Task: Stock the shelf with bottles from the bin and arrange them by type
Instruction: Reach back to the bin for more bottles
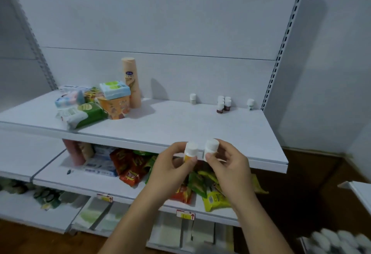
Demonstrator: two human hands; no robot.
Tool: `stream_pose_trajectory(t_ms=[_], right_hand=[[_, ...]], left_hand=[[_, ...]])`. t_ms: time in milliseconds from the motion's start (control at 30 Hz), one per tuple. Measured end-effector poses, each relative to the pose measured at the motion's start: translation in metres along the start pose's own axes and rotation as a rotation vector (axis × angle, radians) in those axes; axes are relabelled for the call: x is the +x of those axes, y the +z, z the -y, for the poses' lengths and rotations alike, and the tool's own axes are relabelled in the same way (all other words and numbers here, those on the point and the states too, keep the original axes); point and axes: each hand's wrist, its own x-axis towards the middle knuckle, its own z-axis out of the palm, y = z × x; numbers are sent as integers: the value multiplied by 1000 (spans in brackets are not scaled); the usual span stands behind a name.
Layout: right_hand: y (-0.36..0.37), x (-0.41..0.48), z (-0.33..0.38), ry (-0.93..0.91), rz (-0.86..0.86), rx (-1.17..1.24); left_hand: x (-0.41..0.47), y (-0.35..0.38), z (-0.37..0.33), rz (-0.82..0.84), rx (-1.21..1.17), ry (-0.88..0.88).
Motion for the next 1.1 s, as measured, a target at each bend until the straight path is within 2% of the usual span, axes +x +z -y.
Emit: stream_pose_trajectory(t_ms=[233, 367, 500, 633, 800, 933, 1100], right_hand=[[61, 161, -46, 31, -24, -221], [95, 248, -82, 57, -57, -334], [113, 304, -101, 64, -96, -426], [114, 335, -106, 50, -132, -550], [110, 335, -124, -1, -198, -516], [111, 332, -120, -15, -157, -504], [112, 328, -120, -36, -128, -548]], left_hand=[[195, -42, 77, -31, 287, -13], [295, -46, 112, -50, 355, -58], [359, -34, 127, -62, 379, -69], [389, -22, 138, -63, 400, -100], [392, -29, 152, -49, 405, -80], [390, -34, 153, 7, 355, -58], [392, -31, 153, -40, 370, -65]])
